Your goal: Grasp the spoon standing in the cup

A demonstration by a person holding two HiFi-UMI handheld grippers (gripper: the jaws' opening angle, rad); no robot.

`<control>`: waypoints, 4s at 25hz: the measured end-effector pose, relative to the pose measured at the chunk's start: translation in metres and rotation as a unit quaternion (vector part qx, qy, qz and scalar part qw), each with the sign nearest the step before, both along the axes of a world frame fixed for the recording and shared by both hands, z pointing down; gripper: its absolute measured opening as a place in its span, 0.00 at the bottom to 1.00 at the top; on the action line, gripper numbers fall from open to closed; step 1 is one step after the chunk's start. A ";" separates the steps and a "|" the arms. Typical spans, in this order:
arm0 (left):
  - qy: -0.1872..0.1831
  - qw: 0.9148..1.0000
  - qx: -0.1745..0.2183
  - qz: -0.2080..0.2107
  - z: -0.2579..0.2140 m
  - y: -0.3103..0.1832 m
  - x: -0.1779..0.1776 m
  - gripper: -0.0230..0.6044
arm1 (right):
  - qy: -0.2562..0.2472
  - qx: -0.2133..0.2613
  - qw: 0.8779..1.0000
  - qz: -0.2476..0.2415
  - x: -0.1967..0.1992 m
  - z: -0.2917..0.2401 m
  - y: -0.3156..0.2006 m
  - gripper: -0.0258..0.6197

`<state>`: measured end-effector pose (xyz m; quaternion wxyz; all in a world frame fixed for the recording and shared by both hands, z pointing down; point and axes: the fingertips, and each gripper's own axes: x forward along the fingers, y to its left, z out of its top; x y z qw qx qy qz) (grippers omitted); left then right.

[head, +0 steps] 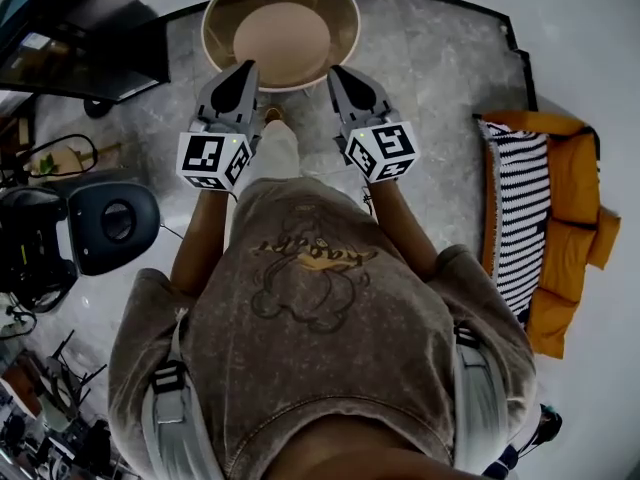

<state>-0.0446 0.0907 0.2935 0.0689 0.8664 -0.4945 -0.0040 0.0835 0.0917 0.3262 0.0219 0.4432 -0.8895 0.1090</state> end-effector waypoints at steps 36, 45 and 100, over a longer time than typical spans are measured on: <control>-0.001 0.998 0.007 0.056 -0.008 -0.274 -0.045 0.06 | 0.013 -0.002 1.000 0.021 -0.067 -0.011 -0.261 0.07; -0.013 0.999 0.011 0.047 -0.002 -0.295 -0.043 0.06 | 0.012 0.026 1.000 0.003 -0.074 -0.015 -0.288 0.07; 0.000 1.000 -0.028 -0.006 0.249 -0.485 -0.036 0.06 | 0.032 0.004 0.997 -0.072 -0.103 0.222 -0.488 0.07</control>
